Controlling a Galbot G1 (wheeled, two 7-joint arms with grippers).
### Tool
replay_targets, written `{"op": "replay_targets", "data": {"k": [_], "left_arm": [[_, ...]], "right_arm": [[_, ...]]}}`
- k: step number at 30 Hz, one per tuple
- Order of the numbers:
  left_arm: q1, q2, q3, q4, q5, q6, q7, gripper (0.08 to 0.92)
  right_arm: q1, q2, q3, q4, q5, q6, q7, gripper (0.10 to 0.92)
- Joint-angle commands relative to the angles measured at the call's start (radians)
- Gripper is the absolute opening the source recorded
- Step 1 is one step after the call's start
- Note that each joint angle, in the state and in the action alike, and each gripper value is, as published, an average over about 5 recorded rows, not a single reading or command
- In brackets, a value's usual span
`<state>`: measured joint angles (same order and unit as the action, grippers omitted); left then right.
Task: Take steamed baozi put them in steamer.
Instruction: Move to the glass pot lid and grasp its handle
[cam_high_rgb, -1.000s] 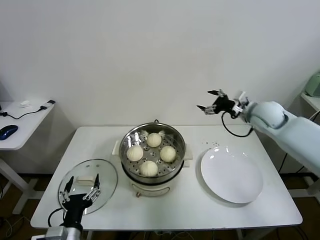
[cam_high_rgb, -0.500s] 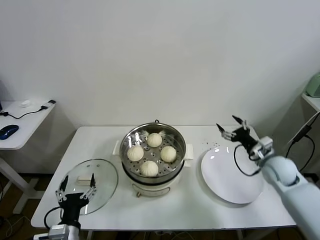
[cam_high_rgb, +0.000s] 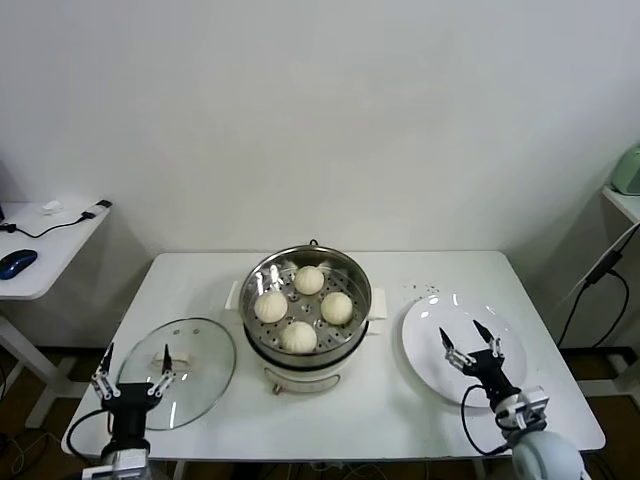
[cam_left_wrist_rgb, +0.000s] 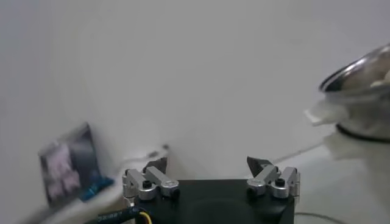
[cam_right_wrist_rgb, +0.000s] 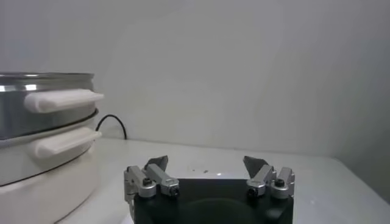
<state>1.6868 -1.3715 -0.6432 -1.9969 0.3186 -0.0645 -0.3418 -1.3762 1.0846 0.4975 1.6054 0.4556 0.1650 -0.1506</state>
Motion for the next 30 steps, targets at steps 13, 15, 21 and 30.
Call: {"op": "replay_targets", "data": {"k": [13,15,21,30], "left_arm": [[-0.093,0.151,0.013,0.488,0.891,-0.11,-0.249,0.823],[-0.105,0.153,0.013,0.517,0.908,-0.095,-0.248,0.823],[-0.143,0.156,0.014,0.565,0.931,-0.075,-0.245,0.823],[-0.209,0.162,0.017,0.57,0.919,-0.046,-0.219,0.823]], "right_arm": [[-0.061,0.14,0.053,0.024,-0.093,0.014,0.015,0.823],[-0.06,0.141,0.053,0.025,-0.096,0.014,0.017,0.823],[-0.054,0.148,0.053,0.025,-0.1,0.012,0.023,0.823],[-0.059,0.157,0.058,0.022,-0.114,0.012,0.025,0.823]]}}
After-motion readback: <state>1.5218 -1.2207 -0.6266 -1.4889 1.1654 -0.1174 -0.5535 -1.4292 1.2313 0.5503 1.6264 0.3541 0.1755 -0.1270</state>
